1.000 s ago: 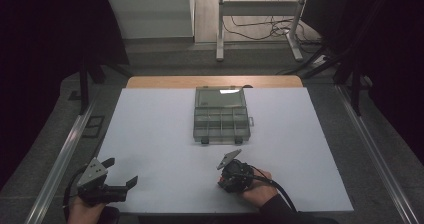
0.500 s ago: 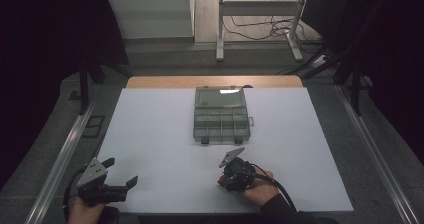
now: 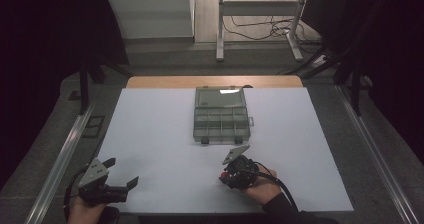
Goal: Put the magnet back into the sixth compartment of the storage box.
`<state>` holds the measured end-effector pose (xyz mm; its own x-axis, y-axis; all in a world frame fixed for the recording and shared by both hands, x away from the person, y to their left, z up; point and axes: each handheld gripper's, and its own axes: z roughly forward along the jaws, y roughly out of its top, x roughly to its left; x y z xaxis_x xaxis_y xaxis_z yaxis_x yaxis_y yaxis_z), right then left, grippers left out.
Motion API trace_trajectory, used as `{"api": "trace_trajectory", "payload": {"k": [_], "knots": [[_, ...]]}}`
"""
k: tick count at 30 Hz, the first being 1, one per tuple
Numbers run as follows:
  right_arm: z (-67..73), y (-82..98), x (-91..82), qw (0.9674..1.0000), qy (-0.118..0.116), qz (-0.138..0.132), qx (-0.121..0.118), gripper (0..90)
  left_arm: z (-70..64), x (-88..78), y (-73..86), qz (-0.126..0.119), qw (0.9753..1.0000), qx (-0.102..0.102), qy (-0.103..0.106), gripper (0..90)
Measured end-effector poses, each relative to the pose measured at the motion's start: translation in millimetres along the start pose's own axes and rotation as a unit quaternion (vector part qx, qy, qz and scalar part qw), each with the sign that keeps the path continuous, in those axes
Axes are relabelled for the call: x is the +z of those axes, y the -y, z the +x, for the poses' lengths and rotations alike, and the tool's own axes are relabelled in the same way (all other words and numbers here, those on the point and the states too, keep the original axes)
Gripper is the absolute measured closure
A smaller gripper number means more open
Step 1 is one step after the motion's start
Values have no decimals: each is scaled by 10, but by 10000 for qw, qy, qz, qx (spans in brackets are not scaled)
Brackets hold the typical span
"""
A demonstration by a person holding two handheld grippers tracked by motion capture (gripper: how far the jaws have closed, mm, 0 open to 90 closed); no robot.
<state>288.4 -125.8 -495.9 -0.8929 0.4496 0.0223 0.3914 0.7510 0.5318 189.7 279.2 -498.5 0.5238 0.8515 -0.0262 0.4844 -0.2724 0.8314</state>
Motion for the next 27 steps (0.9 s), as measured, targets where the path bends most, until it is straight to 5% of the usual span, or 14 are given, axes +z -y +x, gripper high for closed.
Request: {"api": "trace_trajectory", "payload": {"k": [27], "knots": [[-96,-18,-150,9993,71,-329,143,628,5,2,0,7,10000,-3,26,1]]}}
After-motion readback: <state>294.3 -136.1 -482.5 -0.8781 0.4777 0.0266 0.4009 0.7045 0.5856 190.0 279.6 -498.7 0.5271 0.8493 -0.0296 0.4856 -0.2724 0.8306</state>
